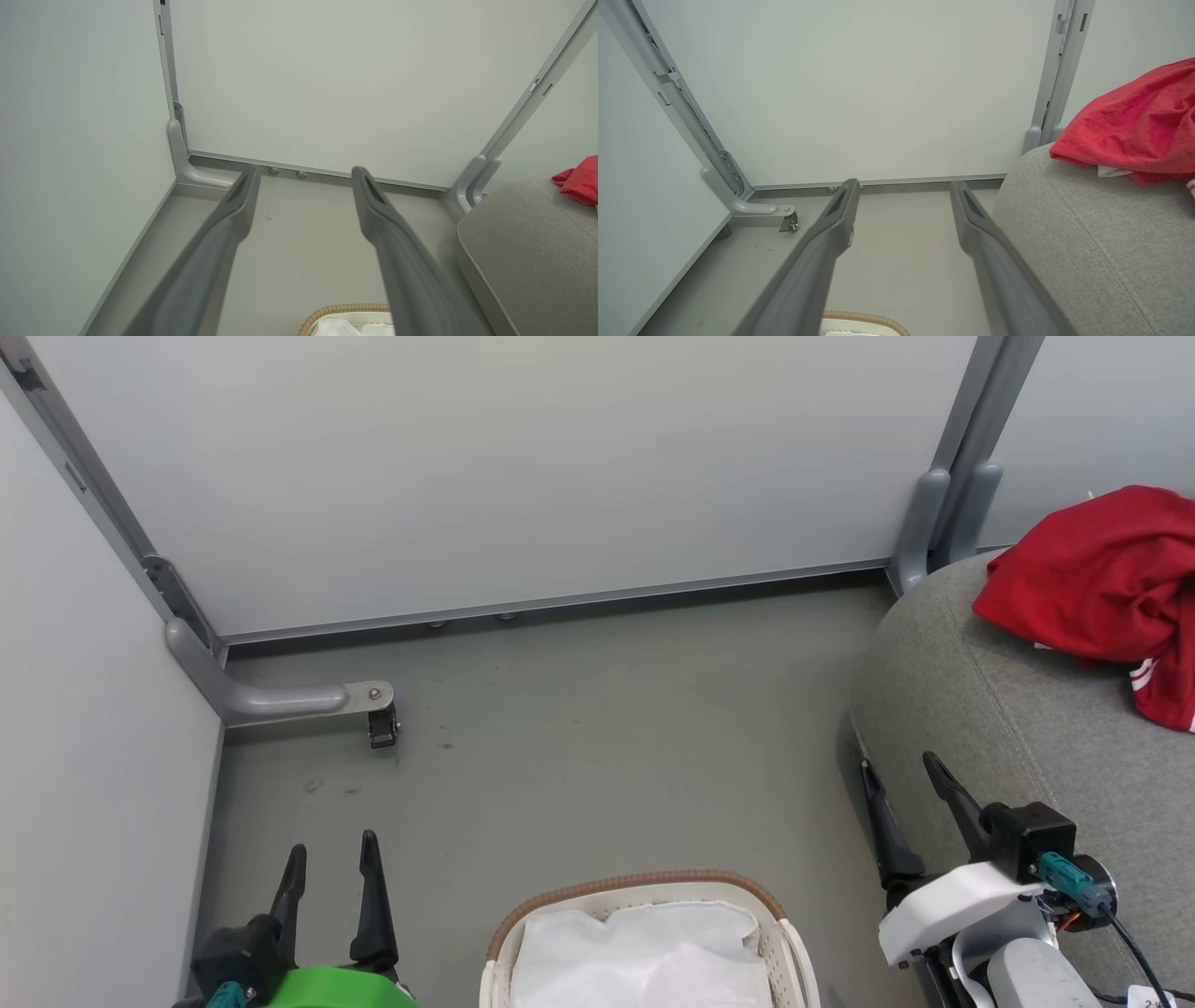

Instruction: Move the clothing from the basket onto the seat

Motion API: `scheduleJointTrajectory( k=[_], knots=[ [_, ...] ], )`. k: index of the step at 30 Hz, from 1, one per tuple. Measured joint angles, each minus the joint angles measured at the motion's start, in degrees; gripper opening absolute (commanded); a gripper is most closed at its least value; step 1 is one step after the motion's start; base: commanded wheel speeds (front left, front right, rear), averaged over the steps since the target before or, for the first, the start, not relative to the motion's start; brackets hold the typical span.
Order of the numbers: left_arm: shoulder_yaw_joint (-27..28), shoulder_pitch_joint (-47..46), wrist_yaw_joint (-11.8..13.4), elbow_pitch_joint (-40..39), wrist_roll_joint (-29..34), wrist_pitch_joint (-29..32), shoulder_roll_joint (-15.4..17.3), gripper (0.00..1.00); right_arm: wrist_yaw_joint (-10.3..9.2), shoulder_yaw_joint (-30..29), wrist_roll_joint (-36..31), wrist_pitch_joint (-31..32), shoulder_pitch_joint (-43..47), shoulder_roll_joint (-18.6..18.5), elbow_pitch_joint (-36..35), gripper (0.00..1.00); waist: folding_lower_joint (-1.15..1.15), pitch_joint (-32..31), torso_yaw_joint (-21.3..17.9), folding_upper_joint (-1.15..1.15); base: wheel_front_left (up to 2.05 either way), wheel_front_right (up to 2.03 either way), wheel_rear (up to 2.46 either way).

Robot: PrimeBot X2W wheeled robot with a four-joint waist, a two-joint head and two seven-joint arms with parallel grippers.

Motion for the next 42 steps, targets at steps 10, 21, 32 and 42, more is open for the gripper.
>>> scheduleJointTrajectory(
  k=[10, 21, 32, 42],
  knots=[
    [-0.5, 0.0, -0.4, 0.8, 0.1, 0.0, 0.0, 1.0, 0.0, -0.6, 0.2, 0.0, 0.7, 0.0, 0.0, 1.0, 0.0, -0.8, 0.2, 0.0, 0.0, 0.0, 0.0],
    [-0.6, 0.2, -0.8, 1.6, -0.6, 0.0, 0.0, 0.0, 0.0, -0.4, 1.1, 0.0, 1.4, 0.1, 0.6, 0.0, 0.0, -1.3, 0.0, 0.0, 0.0, 0.0, 0.0],
    [0.4, 0.6, -1.0, 3.4, -7.6, 2.2, -0.1, 0.0, 0.0, -1.2, 8.7, 2.5, 3.1, 0.5, 2.1, 0.0, 0.0, -1.3, -0.1, 0.0, 0.0, 0.0, 0.0],
    [2.1, 0.0, -2.0, 3.2, -16.4, 4.8, -0.1, 0.0, 0.0, -2.3, 18.6, 4.9, 3.1, 0.5, 0.9, 0.0, 0.0, -1.2, -0.2, 0.0, 0.0, 0.0, 0.0]
  ],
)
